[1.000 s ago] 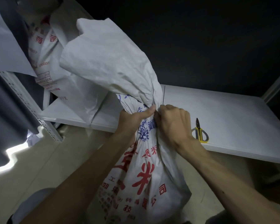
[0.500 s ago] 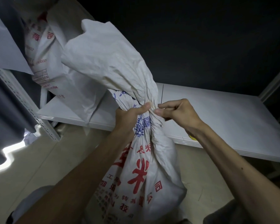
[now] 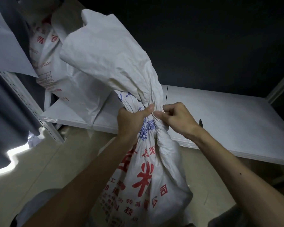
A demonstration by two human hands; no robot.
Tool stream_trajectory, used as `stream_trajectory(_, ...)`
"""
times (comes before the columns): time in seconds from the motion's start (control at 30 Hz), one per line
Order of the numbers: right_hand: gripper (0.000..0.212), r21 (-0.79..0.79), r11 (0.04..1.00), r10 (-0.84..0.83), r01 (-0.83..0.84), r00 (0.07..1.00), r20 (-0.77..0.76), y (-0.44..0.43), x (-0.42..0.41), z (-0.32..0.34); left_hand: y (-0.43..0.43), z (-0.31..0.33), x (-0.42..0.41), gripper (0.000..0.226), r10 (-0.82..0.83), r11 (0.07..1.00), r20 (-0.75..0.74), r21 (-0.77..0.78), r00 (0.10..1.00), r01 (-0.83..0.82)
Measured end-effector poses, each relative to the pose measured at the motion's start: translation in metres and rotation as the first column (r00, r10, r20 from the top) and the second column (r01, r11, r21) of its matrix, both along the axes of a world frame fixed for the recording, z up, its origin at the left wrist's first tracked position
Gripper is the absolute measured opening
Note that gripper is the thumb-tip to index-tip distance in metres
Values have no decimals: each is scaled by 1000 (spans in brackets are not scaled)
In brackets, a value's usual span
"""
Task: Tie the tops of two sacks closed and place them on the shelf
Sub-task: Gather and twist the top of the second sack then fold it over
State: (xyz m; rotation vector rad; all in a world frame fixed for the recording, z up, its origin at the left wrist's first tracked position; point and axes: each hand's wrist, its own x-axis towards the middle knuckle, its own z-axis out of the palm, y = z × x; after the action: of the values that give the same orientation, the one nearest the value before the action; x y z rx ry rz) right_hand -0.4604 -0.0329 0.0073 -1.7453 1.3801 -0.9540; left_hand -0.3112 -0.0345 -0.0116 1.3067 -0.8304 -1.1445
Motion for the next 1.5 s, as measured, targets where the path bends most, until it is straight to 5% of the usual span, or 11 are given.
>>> stream_trajectory(0.1, 52, -253, 964, -138, 76, 962, -235, 2, 4, -4, 0, -1, 2, 53, -34, 999, -31, 21, 999, 34)
stream_trajectory(0.2, 35, -548, 834, -386, 61, 773, -503, 7, 7, -15, 2, 2, 3, 45, -142, 985, -207, 67, 968, 158)
stream_trajectory(0.33, 23, -573, 819, -478, 20, 576, -663, 19, 31, -22, 4, 3, 0, 43, -132, 987, -287, 47, 949, 151)
stream_trajectory(0.47, 30, -623, 779, -555, 68, 536, -636, 25, 41, -18, 6, -1, -5, 42, -92, 995, -264, 0, 960, 95)
stream_trajectory(0.67, 22, -619, 781, -543, 81, 578, -609, 26, 43, -22, 6, 0, -7, 41, -87, 996, -246, -30, 965, 82)
stream_trajectory(0.73, 16, -532, 842, -443, 95, 685, -579, 25, 38, -22, 6, 3, -6, 32, -34, 999, -250, -35, 968, 26)
stream_trajectory(0.87, 33, -29, 999, -43, 41, 998, -49, 19, 18, 1, 2, 5, 1, 34, -24, 999, -338, 14, 941, 31)
stream_trajectory(1.07, 39, 390, 864, 201, -319, 928, 313, -7, -33, 1, 2, 4, 0, 43, -273, 959, -299, -15, 914, 282)
stream_trajectory(1.13, 10, 412, 817, 267, -403, 898, 350, -6, -36, -1, 1, 5, 0, 46, -334, 942, -239, -41, 912, 334)
stream_trajectory(1.33, 68, 286, 917, 221, -277, 952, 213, 1, -21, -5, -1, 8, 5, 47, -343, 938, -215, -37, 914, 344)
stream_trajectory(1.5, 52, 121, 989, 68, -86, 988, 141, 10, -19, -1, 1, 8, 1, 49, -291, 957, -134, -37, 947, 288)
